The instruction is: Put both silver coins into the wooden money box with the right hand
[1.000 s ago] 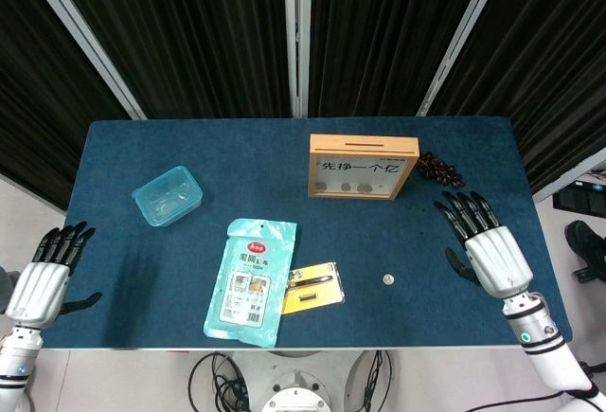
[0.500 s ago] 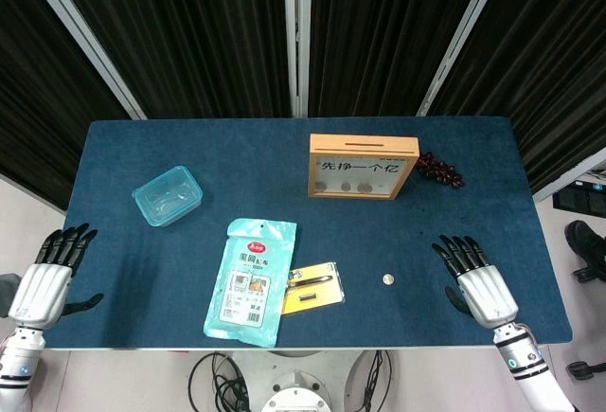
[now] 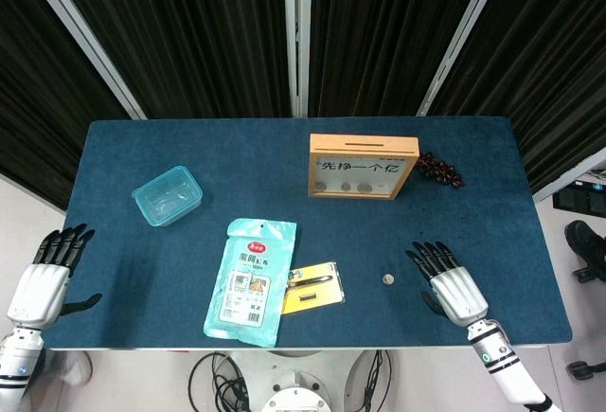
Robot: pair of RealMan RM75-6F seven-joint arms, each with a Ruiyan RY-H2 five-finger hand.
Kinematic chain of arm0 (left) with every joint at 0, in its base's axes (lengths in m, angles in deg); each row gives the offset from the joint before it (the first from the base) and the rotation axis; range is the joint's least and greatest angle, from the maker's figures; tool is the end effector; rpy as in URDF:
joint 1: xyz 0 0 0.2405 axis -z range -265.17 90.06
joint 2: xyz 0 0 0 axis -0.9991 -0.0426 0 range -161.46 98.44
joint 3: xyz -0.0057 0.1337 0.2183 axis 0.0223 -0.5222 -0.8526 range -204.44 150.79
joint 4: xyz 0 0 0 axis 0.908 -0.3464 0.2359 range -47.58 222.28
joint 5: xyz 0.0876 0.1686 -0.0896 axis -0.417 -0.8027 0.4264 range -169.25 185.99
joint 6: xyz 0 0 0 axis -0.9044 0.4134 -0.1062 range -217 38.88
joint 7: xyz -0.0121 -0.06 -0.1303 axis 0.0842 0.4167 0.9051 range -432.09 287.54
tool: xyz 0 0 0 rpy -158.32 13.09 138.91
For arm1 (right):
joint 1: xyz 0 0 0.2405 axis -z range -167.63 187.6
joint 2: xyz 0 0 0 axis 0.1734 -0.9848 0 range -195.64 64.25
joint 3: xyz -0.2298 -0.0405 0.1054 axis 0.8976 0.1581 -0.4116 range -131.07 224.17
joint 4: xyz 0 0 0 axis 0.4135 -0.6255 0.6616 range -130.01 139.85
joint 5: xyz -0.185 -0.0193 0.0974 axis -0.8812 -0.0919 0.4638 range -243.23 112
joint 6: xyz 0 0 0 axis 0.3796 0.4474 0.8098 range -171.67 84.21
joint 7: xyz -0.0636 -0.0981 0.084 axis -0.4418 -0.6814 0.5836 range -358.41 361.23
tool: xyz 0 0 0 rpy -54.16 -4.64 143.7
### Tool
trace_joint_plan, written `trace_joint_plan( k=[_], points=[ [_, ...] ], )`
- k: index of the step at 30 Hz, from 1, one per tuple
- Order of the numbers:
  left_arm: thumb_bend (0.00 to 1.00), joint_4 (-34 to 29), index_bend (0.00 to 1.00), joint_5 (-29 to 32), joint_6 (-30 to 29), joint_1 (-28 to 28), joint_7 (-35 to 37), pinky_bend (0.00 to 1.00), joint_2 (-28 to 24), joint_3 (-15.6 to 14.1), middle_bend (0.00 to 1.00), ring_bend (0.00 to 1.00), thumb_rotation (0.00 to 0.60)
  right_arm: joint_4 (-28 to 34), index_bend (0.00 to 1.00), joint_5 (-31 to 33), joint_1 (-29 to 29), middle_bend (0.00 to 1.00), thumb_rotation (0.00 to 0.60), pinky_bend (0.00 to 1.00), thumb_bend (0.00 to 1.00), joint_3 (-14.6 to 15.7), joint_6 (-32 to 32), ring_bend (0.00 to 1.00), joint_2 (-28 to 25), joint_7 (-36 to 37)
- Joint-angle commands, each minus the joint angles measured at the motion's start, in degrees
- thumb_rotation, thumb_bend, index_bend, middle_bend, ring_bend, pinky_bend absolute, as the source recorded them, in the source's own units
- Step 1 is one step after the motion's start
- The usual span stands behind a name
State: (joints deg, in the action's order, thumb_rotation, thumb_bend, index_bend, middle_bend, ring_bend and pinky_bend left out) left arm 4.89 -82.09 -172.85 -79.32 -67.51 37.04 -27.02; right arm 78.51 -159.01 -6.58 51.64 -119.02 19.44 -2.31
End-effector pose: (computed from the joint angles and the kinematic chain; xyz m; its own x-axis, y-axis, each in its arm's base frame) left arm -0.3228 0.1906 0.1357 0.4199 0.0523 0.9060 0.9024 -0.1298 -0.4108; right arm -0.2904 -0.2088 0.0182 0.4984 -0.1944 0.8448 -0.8376 -0.3594 0.4115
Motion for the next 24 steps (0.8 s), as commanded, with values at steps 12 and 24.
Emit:
trace_joint_plan(
  k=[12, 24],
  points=[
    [0.05, 0.36, 0.00, 0.33, -0.24, -0.27, 0.24, 0.00, 0.05, 0.06, 0.00, 0.00, 0.600, -2.37, 0.17, -0.11, -1.95, 0.00, 0.600, 0.00, 0.34, -1.19, 3.26, 0.00, 4.41, 1.65],
    [0.05, 0.73, 0.00, 0.60, 0.04, -0.18, 0.67, 0.00, -0.05, 0.20, 0.00, 0.00, 0.600, -4.93, 0.36, -0.21, -2.67, 0.00, 0.600, 0.00, 0.35, -1.91, 3.52, 0.00, 6.73, 3.16]
  ],
)
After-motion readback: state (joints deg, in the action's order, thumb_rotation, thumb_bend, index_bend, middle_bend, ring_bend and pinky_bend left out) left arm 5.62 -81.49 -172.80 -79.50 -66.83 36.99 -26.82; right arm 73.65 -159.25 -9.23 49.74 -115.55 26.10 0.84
